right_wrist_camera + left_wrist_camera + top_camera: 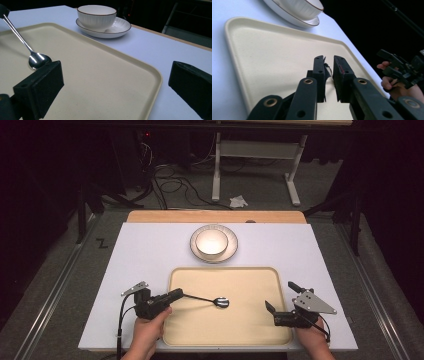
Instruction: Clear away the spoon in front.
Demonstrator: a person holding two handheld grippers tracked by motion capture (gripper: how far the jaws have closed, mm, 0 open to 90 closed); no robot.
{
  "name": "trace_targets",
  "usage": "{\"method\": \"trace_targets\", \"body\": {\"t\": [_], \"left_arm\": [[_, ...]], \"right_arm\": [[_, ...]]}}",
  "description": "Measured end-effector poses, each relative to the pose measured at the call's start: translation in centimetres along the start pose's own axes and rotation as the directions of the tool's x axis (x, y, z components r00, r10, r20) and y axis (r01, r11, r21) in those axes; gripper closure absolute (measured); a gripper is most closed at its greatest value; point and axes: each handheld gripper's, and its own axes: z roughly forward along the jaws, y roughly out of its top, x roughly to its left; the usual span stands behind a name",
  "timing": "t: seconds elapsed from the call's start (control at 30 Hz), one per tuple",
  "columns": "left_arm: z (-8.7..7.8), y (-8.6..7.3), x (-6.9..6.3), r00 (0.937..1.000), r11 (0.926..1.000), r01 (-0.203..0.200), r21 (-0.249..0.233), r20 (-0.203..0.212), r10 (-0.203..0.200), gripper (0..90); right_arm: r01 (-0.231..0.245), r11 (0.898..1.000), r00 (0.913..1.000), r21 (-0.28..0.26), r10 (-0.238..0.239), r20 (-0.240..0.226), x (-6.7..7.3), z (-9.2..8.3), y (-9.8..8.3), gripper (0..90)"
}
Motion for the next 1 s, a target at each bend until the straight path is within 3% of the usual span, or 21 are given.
{"method": "trace_targets", "body": {"t": [0.1, 0.3, 0.47, 0.87, 1.0], "left_arm": [[0.02, 0.01, -0.05, 0.9997, 1.0000, -0.003, 0.002, -0.022, 0.003, 71.7], [0.13, 0.18, -0.65, 0.9954, 0.9976, -0.068, 0.012, -0.068, 0.068, 64.9], [0.15, 0.21, -0.75, 0.9921, 0.9961, -0.087, 0.016, -0.089, 0.088, 61.0], [-0.02, 0.37, -0.71, 0.9899, 0.9955, -0.094, 0.011, -0.105, 0.095, 58.5], [0.01, 0.40, -0.80, 0.9840, 0.9924, -0.121, 0.024, -0.129, 0.123, 58.4]], "right_arm": [[0.003, 1.000, 1.0000, 0.000, -0.003, -0.001, 0.00, 0.01, 0.01, 0.4], [0.002, 1.000, 1.0000, 0.001, -0.002, -0.002, 0.02, 0.00, 0.01, 0.4], [0.002, 1.000, 1.0000, 0.000, -0.002, -0.001, 0.03, -0.02, 0.02, 0.4], [0.003, 1.000, 1.0000, -0.001, -0.003, -0.002, 0.04, -0.03, 0.04, 0.4], [0.004, 1.000, 1.0000, -0.006, -0.004, -0.006, 0.05, -0.01, 0.04, 0.4]]}}
